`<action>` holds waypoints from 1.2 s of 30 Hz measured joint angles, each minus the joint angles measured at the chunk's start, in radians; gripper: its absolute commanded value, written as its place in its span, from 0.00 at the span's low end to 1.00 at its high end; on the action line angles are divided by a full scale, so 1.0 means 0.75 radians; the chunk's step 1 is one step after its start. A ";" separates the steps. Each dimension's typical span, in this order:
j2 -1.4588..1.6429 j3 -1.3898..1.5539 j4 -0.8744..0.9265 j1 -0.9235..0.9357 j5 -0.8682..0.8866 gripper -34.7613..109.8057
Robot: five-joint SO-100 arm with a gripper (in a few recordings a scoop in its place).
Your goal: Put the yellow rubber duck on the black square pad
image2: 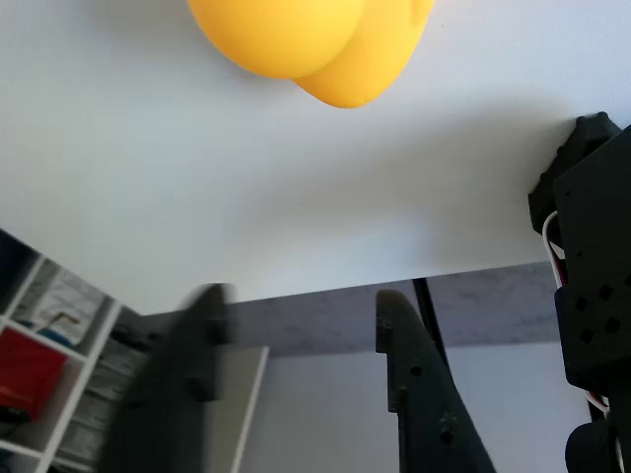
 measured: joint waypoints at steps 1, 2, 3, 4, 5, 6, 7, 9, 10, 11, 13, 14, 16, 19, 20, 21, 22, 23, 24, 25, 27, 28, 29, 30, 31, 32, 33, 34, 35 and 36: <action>0.000 0.000 0.000 0.000 0.000 0.40; 0.000 0.000 0.000 0.000 0.000 0.40; 0.000 0.000 0.000 0.000 0.000 0.40; 0.000 0.000 0.000 0.000 0.000 0.40; 0.000 0.000 0.000 0.000 0.000 0.40; 0.000 0.000 0.000 0.000 0.000 0.40; 0.000 0.000 0.000 0.000 0.000 0.40; 0.000 0.000 0.000 0.000 -0.006 0.40; 0.000 0.000 0.000 0.002 -0.018 0.40; 0.000 0.000 0.000 0.004 -0.031 0.40; 0.000 0.000 -0.004 0.022 -0.070 0.40; 0.000 0.000 -0.004 0.041 -0.080 0.40; 0.000 -0.004 -0.004 0.082 -0.115 0.40; 0.000 -0.010 -0.004 0.149 -0.153 0.40; 0.000 -0.010 -0.004 0.172 -0.166 0.40; 0.000 -0.010 -0.004 0.182 -0.178 0.40; -0.002 -0.010 -0.014 0.188 -0.182 0.40; -0.020 -0.010 -0.033 0.192 -0.182 0.40; -0.043 -0.010 -0.059 0.194 -0.182 0.40; -0.065 -0.010 -0.088 0.196 -0.180 0.40; -0.125 -0.010 -0.149 0.192 -0.178 0.40; -0.151 -0.010 -0.172 0.192 -0.178 0.40; -0.184 -0.010 -0.186 0.192 -0.178 0.41; -0.211 -0.010 -0.205 0.192 -0.178 0.41; -0.231 -0.010 -0.215 0.192 -0.178 0.41; -0.245 -0.010 -0.219 0.192 -0.178 0.41; -0.250 -0.010 -0.223 0.192 -0.178 0.41; -0.254 -0.010 -0.223 0.192 -0.178 0.41; -0.254 -0.010 -0.225 0.192 -0.178 0.41; -0.254 -0.010 -0.225 0.192 -0.178 0.41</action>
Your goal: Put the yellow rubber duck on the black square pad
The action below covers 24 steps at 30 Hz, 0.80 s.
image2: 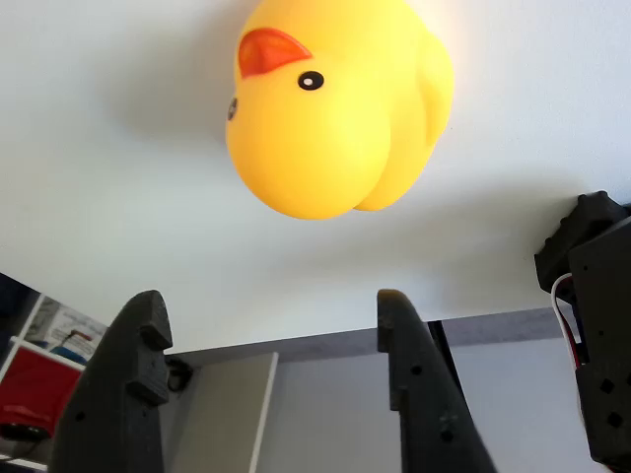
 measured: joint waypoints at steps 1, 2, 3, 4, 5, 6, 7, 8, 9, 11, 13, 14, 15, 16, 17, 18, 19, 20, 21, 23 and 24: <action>-0.006 0.000 0.004 0.000 0.000 0.41; -0.020 0.000 0.004 0.000 -0.006 0.41; -0.025 0.000 0.004 0.000 -0.008 0.41; -0.029 0.000 0.004 0.000 -0.008 0.41; -0.043 0.000 0.004 0.000 -0.008 0.41; -0.072 0.000 0.004 0.000 -0.008 0.41; -0.098 0.000 0.004 0.000 -0.008 0.41; -0.117 0.000 0.004 0.000 -0.012 0.41; -0.141 0.000 0.004 0.000 -0.012 0.41; -0.168 0.000 0.004 0.004 -0.012 0.41; -0.184 0.000 0.004 0.008 -0.012 0.41; -0.186 0.000 0.004 0.008 -0.012 0.42; -0.186 0.000 0.004 0.008 -0.012 0.42; -0.194 0.000 0.004 0.008 -0.012 0.43; -0.211 0.000 0.004 0.008 -0.012 0.44; -0.221 0.000 0.004 0.008 -0.012 0.44; -0.237 -0.002 0.004 0.008 -0.012 0.44; -0.260 -0.002 0.004 0.008 -0.012 0.45; -0.282 -0.002 0.004 0.008 -0.008 0.45; -0.307 -0.002 0.002 0.006 -0.006 0.45; -0.323 -0.002 -0.006 0.004 -0.006 0.45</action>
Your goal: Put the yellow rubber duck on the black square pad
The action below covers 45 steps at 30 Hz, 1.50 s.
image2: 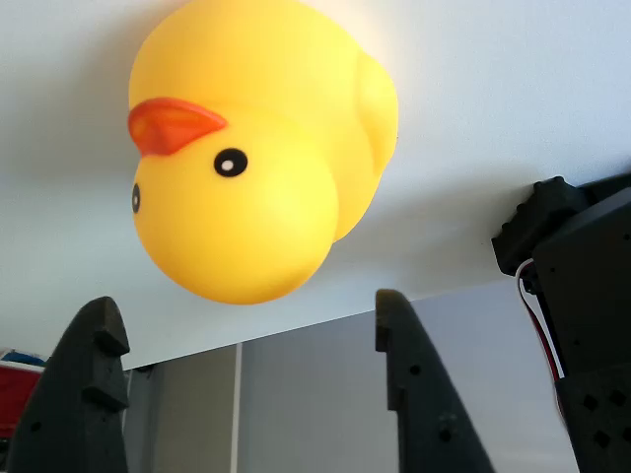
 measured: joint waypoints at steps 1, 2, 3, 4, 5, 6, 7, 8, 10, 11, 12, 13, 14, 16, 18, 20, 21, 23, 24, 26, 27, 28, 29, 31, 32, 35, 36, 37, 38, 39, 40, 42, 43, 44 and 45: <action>-0.004 0.000 -0.012 0.000 -0.004 0.45; -0.008 0.000 -0.012 0.000 -0.008 0.45; -0.025 0.000 -0.006 0.000 -0.008 0.44; -0.055 0.000 -0.006 0.000 -0.008 0.44; -0.082 0.000 -0.012 0.000 -0.008 0.44; -0.100 0.000 -0.012 0.000 -0.008 0.44; -0.123 0.000 -0.012 0.000 -0.008 0.44; -0.139 0.000 -0.014 0.000 -0.008 0.44; -0.160 0.000 -0.016 -0.002 -0.008 0.44; -0.166 0.000 -0.016 -0.002 -0.008 0.44; -0.168 0.000 -0.016 -0.002 -0.010 0.44; -0.168 0.000 -0.016 -0.002 -0.010 0.44; -0.168 0.000 -0.016 -0.002 -0.010 0.44; -0.170 0.000 -0.016 -0.002 -0.008 0.44; -0.170 0.004 -0.016 -0.002 -0.008 0.44; -0.170 0.014 -0.016 -0.002 -0.008 0.44; -0.170 0.025 -0.016 -0.002 -0.008 0.44; -0.170 0.035 -0.018 -0.002 -0.008 0.44; -0.170 0.037 -0.018 -0.002 -0.008 0.44; -0.170 0.055 -0.018 -0.002 -0.014 0.44; -0.170 0.061 -0.018 -0.002 -0.012 0.44; -0.170 0.061 -0.018 -0.002 -0.010 0.44; -0.170 0.061 -0.018 -0.002 -0.010 0.44; -0.170 0.061 -0.018 -0.002 -0.010 0.44; -0.170 0.061 -0.018 -0.002 -0.008 0.44; -0.170 0.061 -0.018 -0.002 -0.008 0.44; -0.170 0.061 -0.018 -0.002 -0.008 0.44; -0.170 0.061 -0.018 -0.002 -0.008 0.44; -0.170 0.061 -0.018 -0.002 -0.008 0.44; -0.170 0.061 -0.018 -0.002 -0.008 0.44; -0.170 0.061 -0.018 -0.002 -0.008 0.44; -0.170 0.061 -0.018 -0.002 -0.008 0.44; -0.170 0.061 -0.018 -0.002 -0.008 0.44; -0.170 0.061 -0.018 -0.002 -0.008 0.44; -0.170 0.078 -0.018 -0.002 -0.008 0.44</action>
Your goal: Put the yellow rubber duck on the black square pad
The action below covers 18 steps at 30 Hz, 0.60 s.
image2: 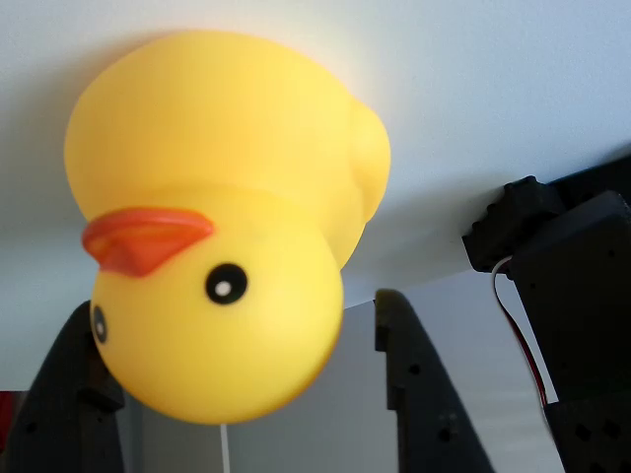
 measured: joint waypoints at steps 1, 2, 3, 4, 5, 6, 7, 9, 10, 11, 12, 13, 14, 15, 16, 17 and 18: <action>0.000 0.018 0.000 0.000 -0.006 0.44; 0.000 0.025 0.000 0.000 -0.006 0.44; 0.000 0.041 0.000 0.000 -0.002 0.44; 0.002 0.047 0.000 0.000 -0.002 0.44; 0.000 0.047 0.000 0.000 -0.004 0.44; 0.000 0.049 0.000 0.000 -0.006 0.44; 0.002 0.049 0.000 0.000 -0.004 0.44; 0.002 0.049 0.000 -0.006 -0.004 0.44; 0.002 0.049 0.000 -0.020 0.012 0.44; 0.002 0.049 0.000 -0.043 0.012 0.44; 0.002 0.049 0.000 -0.080 0.012 0.44; 0.002 0.049 0.000 -0.112 0.012 0.44; 0.002 0.049 0.000 -0.141 0.006 0.44; 0.002 0.049 0.000 -0.164 0.014 0.44; 0.002 0.049 0.000 -0.174 0.014 0.44; 0.002 0.049 0.000 -0.182 0.014 0.44; 0.002 0.049 0.000 -0.186 0.014 0.44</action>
